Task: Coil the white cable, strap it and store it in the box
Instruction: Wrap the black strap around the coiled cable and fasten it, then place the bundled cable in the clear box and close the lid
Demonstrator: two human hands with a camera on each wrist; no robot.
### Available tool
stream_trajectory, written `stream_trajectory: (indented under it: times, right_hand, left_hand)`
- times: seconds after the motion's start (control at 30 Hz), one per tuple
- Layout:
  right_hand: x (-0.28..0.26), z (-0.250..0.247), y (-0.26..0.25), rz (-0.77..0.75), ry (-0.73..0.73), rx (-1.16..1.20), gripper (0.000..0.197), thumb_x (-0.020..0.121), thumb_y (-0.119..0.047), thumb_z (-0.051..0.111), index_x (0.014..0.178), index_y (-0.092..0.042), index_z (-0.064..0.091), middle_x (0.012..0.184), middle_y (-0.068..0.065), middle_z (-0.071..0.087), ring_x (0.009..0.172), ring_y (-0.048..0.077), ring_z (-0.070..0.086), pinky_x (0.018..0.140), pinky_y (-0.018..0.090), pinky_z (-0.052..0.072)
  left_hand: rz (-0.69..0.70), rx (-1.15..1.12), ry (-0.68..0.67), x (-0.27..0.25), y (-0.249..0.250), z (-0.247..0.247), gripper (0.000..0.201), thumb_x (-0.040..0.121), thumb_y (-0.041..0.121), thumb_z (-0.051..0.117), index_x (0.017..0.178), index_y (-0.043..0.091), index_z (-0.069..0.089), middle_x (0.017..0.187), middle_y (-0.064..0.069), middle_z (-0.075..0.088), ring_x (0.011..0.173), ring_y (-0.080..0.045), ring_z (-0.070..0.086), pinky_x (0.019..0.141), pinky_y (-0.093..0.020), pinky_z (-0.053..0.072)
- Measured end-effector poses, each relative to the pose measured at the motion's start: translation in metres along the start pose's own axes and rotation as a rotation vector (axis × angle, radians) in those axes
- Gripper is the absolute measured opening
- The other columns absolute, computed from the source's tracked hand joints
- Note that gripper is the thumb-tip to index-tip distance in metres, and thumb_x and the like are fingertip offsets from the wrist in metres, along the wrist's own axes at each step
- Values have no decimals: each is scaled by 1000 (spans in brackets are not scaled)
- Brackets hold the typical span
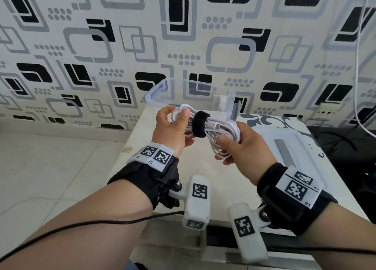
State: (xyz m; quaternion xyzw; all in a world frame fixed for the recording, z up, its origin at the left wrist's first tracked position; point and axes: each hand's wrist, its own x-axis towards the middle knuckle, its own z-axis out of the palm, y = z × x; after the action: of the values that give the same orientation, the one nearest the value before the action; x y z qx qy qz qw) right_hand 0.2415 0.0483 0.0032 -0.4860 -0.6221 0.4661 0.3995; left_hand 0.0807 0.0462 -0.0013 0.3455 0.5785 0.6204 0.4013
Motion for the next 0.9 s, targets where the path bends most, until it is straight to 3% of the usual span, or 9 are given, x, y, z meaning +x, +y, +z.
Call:
stream_trajectory:
  times: [0.07,0.2,0.27,0.37,0.4,0.57,0.73,0.8,0.9]
  right_hand:
    - [2,-4,-4,-15,44,-16,27,87,-19,62,111,-20,50,78,3,68,58,18,67,49,26,49]
    - [3,-9,-12,-14,137,-5,20,88,-22,61,107,-18,57,76,3,68,55,16,65,50,26,52]
    - [6,-7,-14,2,158,36,18,89,-23,59,107,-16,59,77,5,67,54,18,64,51,26,52]
    - [19,0,-23,45,194,121,18,92,-24,55,107,-14,57,79,6,65,54,19,62,54,30,53]
    - [26,2,-27,54,192,143,18,92,-24,54,107,-13,57,79,7,65,54,19,62,54,30,52]
    - [69,18,-51,183,172,279,18,94,-17,50,108,-6,54,76,11,60,51,20,58,42,22,49]
    - [93,28,-61,272,150,157,14,95,-19,48,86,-9,51,67,10,58,48,17,57,42,22,49]
    - [96,32,-63,299,145,59,17,95,-22,48,99,-6,48,70,10,59,51,16,58,46,25,49]
    - [99,33,-63,266,160,-215,45,91,-29,51,128,-9,35,82,5,59,59,15,61,50,27,50]
  left_hand:
    - [-4,3,-29,0,4,0,40,83,50,60,115,33,42,93,-2,67,62,-15,67,63,-31,56]
    - [43,40,-168,-3,11,-2,77,66,65,60,130,32,34,101,2,63,80,-18,68,70,-33,56]
    - [30,-5,-168,-1,13,-3,72,71,69,51,131,30,36,106,-1,63,82,-19,68,72,-34,56]
    - [-5,-119,-87,7,14,-7,32,88,59,39,112,37,44,111,-4,61,77,-20,65,77,-42,54]
    - [-17,-148,-64,10,14,-9,27,91,56,38,110,38,44,112,-3,60,77,-20,65,78,-43,54]
    - [-65,-248,-44,21,15,-14,44,93,56,34,129,32,44,114,3,59,87,-20,65,70,-35,54]
    - [-137,-277,-58,27,19,-17,50,92,59,31,131,31,44,122,4,55,98,-20,63,80,-39,53]
    - [-151,-274,-43,29,18,-21,54,91,60,31,133,29,44,121,5,55,100,-20,63,82,-38,53]
    - [-157,-270,-27,31,18,-24,53,92,61,31,132,28,45,119,7,56,101,-20,63,83,-38,53]
